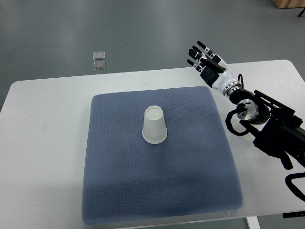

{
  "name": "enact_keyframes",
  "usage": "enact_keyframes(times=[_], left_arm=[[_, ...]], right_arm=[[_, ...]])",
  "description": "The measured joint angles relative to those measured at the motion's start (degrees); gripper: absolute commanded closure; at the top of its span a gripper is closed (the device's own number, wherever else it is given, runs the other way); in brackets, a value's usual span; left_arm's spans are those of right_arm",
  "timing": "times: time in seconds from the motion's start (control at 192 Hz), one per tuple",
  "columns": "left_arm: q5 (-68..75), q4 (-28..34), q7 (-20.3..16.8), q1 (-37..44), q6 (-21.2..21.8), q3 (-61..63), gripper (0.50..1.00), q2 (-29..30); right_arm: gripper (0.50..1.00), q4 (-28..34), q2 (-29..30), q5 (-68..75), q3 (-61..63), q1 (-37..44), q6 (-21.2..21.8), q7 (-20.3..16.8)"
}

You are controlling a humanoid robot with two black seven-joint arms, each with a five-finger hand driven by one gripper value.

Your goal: Stack paper cups

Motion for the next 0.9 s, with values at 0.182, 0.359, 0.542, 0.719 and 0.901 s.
enact_keyframes(times=[0.182,0.359,0.542,0.719,0.901], left_arm=[[0.00,-0.30,0.00,0.00,-0.07,0.08,0.500,0.00],[0.04,-0.56,0.00,0.00,-0.13,0.26,0.500,0.00],[0.18,-0.68,0.01,-0.03,-0.22,0.32,0.500,0.00],[0.19,-0.70,0.01,-0.03,-0.27,0.32,0.500,0.00],[0.19,-0.69,0.01,-0.04,-0.27,0.32,0.500,0.00]], right_arm=[[0.574,3.87,-8.08,-16.52,-4.75,5.60,6.24,-4.44],[0.574,5.92,-14.76,-27.93,-28.48,19.65,8.78,-5.77],[0.574,11.79,-16.78,-35.38,-56.80,36.24,12.18,-8.73],[0.574,18.91,-15.89,-44.34,-76.59,49.70,13.55,-12.83],[0.572,23.76,-16.89,-45.57,-84.36,59.01,17.40,-17.80]])
